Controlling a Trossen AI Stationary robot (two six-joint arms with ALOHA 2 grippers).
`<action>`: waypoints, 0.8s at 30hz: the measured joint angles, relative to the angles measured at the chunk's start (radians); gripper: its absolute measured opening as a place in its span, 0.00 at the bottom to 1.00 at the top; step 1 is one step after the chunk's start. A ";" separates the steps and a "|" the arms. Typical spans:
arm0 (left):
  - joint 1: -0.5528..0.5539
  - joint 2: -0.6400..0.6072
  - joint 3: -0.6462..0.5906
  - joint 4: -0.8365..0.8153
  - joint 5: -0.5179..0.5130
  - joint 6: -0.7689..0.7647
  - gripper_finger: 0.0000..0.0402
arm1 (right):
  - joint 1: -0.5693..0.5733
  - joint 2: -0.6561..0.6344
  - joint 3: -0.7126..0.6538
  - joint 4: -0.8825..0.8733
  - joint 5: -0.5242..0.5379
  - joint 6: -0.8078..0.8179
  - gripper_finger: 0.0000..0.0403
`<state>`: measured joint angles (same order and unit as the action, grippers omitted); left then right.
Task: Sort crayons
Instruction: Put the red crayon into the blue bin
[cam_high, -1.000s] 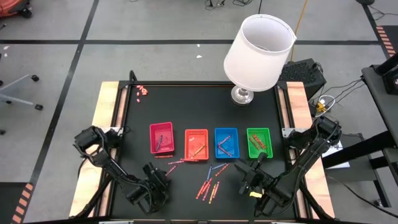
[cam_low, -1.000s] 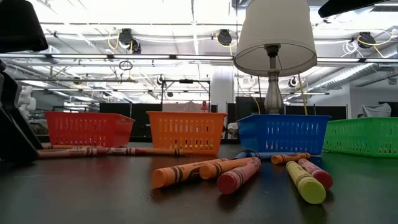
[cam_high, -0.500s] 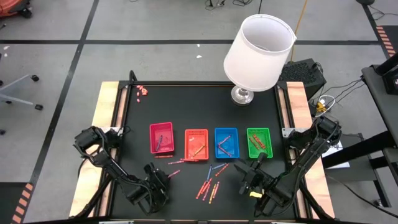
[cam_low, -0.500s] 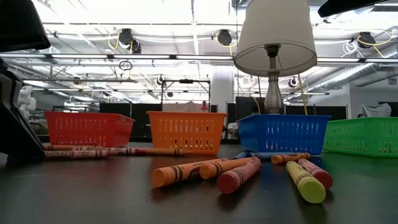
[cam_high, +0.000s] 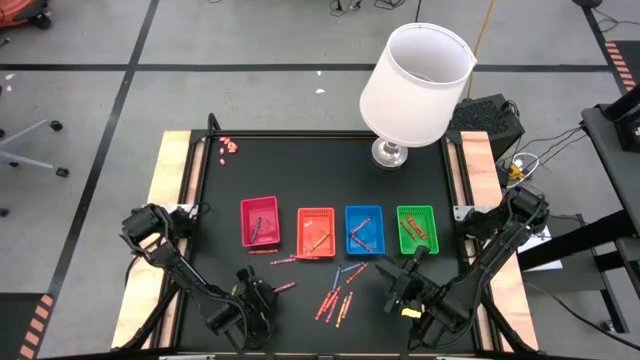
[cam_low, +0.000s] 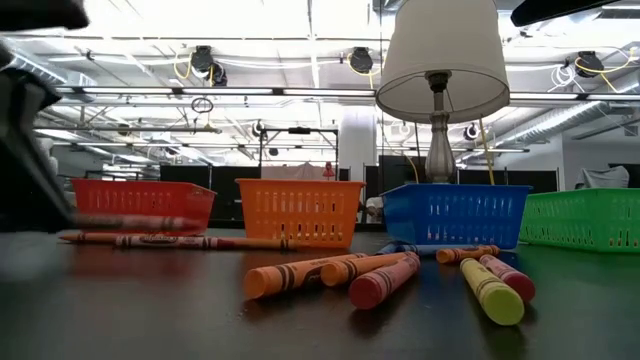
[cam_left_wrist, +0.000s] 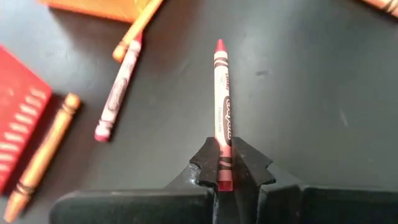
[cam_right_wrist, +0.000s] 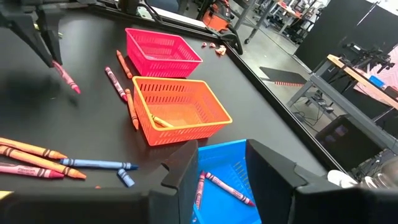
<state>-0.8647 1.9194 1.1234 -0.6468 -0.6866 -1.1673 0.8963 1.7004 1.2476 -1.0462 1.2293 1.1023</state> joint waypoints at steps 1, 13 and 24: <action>0.003 0.000 0.011 -0.013 -0.005 0.011 0.05 | 0.000 0.000 0.000 0.000 0.000 -0.001 0.29; 0.038 -0.002 0.166 -0.078 -0.129 0.245 0.06 | -0.006 0.000 0.000 0.011 0.007 -0.008 0.29; 0.092 -0.003 0.235 -0.069 -0.157 0.457 0.06 | -0.013 0.005 0.000 0.152 0.000 -0.166 0.29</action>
<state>-0.7726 1.9160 1.3587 -0.7156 -0.8441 -0.7100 0.8835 1.7054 1.2476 -0.8940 1.2297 0.9361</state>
